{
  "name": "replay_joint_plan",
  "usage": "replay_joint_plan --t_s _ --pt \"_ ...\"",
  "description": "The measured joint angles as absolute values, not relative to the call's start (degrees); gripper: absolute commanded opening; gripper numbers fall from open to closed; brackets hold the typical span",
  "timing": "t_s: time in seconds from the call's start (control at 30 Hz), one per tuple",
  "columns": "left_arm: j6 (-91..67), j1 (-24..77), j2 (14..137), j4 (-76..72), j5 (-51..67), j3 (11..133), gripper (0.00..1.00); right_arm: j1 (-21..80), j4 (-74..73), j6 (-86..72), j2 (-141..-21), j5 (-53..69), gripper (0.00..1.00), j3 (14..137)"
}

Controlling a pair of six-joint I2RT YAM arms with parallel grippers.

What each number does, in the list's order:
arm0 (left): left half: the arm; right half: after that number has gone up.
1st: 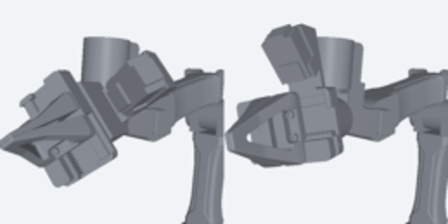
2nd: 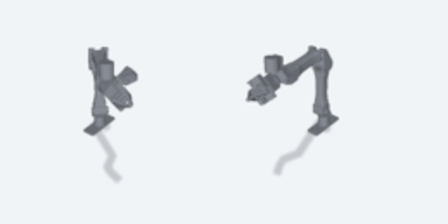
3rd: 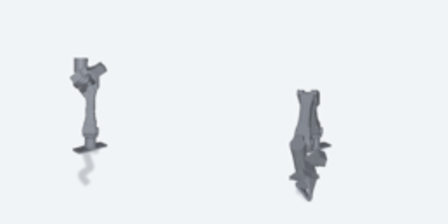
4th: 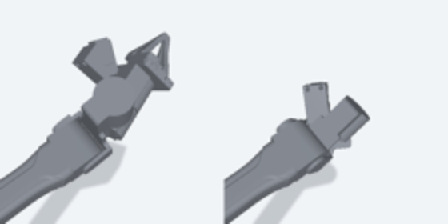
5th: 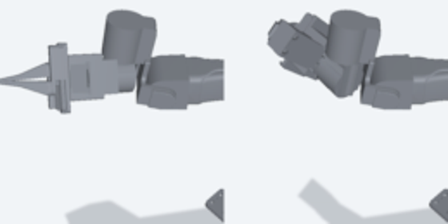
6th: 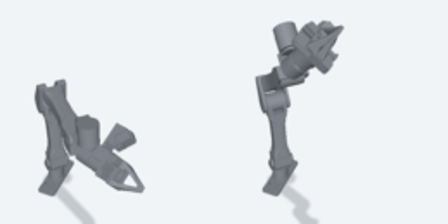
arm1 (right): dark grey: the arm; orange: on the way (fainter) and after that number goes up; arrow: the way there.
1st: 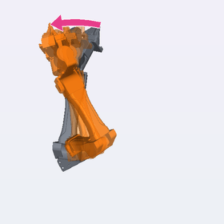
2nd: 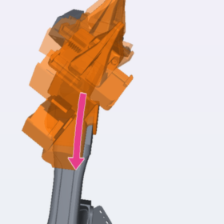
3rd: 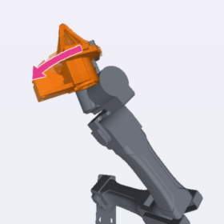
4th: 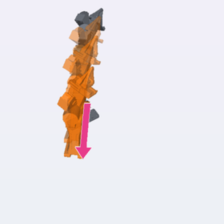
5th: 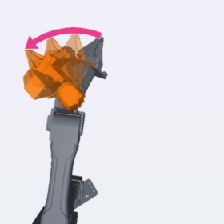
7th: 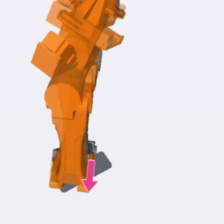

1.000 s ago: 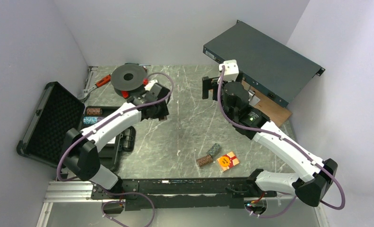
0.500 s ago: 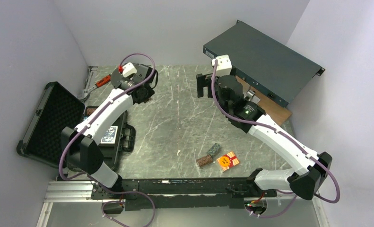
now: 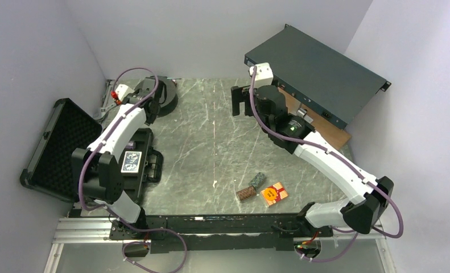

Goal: Pack up texas hold em set

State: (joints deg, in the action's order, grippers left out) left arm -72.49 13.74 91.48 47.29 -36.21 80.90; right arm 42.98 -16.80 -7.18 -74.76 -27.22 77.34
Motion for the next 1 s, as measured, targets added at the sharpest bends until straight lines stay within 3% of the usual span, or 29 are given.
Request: replay_joint_plan --t_s 0.57,1.0 --pt "-77.76 1.28 94.41 40.93 -31.66 72.20 0.00 42.98 -22.41 -9.30 -81.10 -24.97 1.00 79.37" --pt "-82.78 -2.09 95.07 42.76 -29.17 71.37 0.00 43.16 -23.14 -9.65 -85.14 -23.42 1.00 81.97"
